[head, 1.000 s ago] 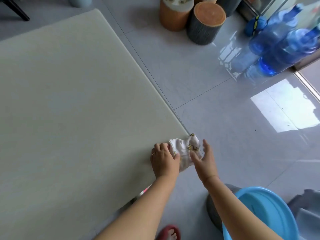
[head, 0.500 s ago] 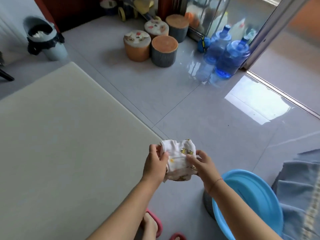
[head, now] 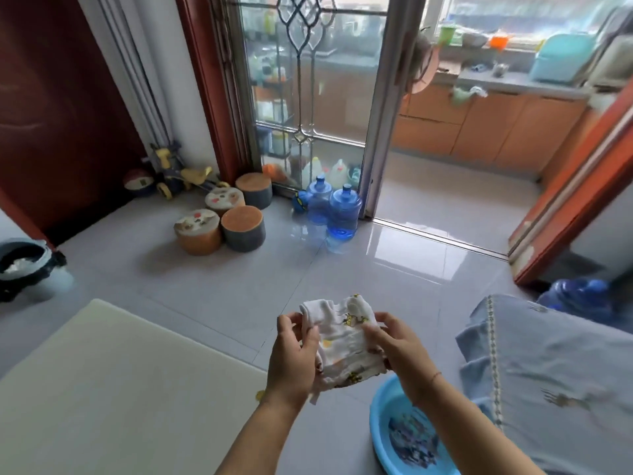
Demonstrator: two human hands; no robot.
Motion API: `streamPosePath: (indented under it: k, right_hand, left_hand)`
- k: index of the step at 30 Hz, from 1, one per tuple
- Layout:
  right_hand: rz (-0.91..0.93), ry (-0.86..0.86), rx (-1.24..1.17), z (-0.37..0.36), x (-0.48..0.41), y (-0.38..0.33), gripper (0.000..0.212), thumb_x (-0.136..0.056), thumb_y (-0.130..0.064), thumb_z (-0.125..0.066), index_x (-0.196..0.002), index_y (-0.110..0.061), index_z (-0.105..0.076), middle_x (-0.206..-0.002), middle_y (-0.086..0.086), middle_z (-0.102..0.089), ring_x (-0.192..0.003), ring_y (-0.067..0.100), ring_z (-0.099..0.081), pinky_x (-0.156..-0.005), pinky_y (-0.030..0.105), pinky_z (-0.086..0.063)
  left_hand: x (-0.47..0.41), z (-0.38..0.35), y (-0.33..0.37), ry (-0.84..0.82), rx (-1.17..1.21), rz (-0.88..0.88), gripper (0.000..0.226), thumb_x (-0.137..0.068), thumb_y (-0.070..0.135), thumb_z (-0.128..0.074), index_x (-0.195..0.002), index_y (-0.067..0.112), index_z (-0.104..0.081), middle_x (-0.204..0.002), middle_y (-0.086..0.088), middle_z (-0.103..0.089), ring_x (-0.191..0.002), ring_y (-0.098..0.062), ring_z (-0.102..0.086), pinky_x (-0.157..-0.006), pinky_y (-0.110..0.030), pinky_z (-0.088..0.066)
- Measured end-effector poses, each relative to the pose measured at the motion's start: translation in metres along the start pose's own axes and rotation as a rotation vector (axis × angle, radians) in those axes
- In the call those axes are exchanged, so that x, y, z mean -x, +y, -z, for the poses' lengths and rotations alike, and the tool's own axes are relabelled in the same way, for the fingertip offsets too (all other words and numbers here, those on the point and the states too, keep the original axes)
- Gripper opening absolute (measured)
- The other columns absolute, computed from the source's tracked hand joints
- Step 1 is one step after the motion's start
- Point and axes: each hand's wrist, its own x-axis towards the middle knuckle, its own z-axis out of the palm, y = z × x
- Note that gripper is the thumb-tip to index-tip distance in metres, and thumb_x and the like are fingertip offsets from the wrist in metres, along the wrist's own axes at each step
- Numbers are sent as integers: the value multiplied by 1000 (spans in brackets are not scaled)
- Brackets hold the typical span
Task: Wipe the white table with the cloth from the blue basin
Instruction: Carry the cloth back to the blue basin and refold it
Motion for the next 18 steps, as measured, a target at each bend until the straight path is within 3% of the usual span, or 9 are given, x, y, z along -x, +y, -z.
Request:
streamPosePath:
  k: [4, 7, 14, 18]
  right_hand:
    - [40, 123, -2, 25, 38, -25, 16, -94, -18, -55, -100, -7, -65, -83, 9, -67, -67, 19, -64, -51, 31, -52]
    - [64, 221, -32, 40, 66, -24, 14, -92, -15, -56, -100, -6, -64, -87, 14, -69, -74, 23, -67, -63, 42, -55]
    - [56, 406, -165, 83, 129, 9, 12, -94, -8, -53, -105, -9, -56, -88, 14, -70, -71, 24, -66, -54, 33, -53]
    - [30, 525, -155, 123, 157, 41, 12, -93, -5, -52, -104, -8, -56, -84, 14, -68, -69, 21, -63, -58, 32, -53]
  left_hand:
    - [12, -6, 37, -150, -4, -59, 11, -95, 17, -52, -104, 18, -46, -97, 1, -64, -88, -10, -63, -71, -21, -50]
    - [21, -17, 53, -271, -2, -105, 10, -95, 16, -52, -100, 20, -45, -94, 4, -63, -85, -12, -64, -66, -18, -52]
    - [58, -69, 60, -479, -84, -172, 11, -94, 18, -54, -96, 22, -44, -92, 4, -61, -84, -15, -63, -75, -41, -54]
    - [82, -121, 45, -627, -137, -155, 12, -94, 16, -53, -97, 21, -43, -89, 3, -61, -81, -17, -63, -74, -42, -54]
